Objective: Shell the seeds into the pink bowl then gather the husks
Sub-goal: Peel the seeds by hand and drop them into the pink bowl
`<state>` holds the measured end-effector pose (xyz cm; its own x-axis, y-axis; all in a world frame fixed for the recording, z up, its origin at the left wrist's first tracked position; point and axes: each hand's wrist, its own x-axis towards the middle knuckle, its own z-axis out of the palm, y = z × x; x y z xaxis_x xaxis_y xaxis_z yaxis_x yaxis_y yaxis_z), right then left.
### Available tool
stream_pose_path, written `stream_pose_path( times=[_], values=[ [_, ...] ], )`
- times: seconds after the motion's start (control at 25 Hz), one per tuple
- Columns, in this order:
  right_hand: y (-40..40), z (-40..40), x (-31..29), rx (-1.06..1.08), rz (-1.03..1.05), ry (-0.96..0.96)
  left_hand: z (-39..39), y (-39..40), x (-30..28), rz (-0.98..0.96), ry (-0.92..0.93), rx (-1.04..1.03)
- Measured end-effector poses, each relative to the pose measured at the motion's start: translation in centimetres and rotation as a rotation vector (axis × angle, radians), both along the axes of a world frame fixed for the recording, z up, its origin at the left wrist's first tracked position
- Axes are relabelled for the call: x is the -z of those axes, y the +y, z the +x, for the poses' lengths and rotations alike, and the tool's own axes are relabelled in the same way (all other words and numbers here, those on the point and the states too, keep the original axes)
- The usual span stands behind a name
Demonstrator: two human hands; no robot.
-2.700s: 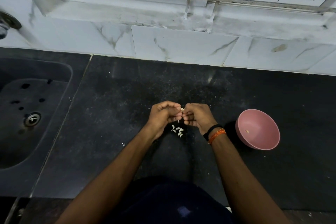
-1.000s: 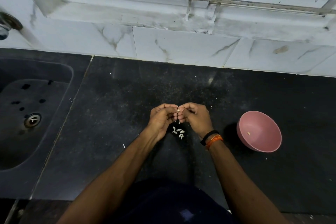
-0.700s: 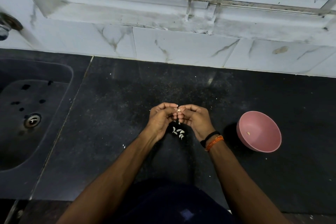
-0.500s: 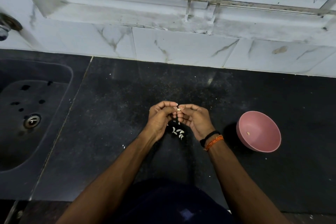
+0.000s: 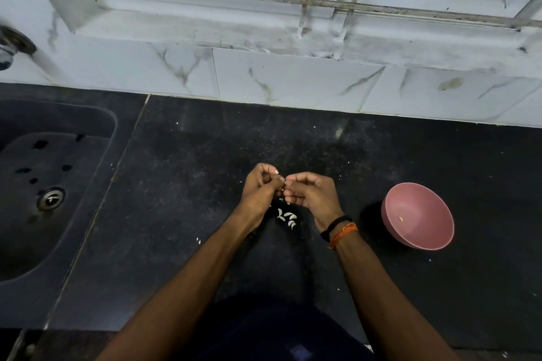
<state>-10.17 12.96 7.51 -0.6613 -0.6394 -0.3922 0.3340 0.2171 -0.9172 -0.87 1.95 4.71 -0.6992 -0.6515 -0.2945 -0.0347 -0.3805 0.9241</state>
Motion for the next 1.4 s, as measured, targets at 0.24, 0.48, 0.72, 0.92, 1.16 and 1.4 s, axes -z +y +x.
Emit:
stream_pose_path(
  times=[0.24,0.48,0.72,0.92,1.16,1.4],
  values=[
    [0.5,-0.8,0.4,0.001,-0.031,-0.080,-0.4,0.1,-0.2,0.106,0.024,0.037],
    [0.7,-0.4,0.3,-0.002,-0.125,0.006,-0.5,-0.1,-0.7,0.360,0.085,0.046],
    [0.1,-0.3,0.2,0.089,-0.050,-0.070,-0.4,0.0,-0.5,0.089,0.021,-0.009],
    [0.1,-0.3,0.2,0.090,-0.032,-0.055,-0.5,0.1,0.0,-0.165,-0.064,0.006],
    [0.2,-0.3,-0.1,0.115,-0.051,-0.006,-0.5,0.3,-0.4,-0.188,-0.053,0.027],
    [0.3,-0.3,0.0,0.142,-0.062,-0.062,-0.1,0.4,-1.4,-0.638,-0.090,0.131]
  ],
)
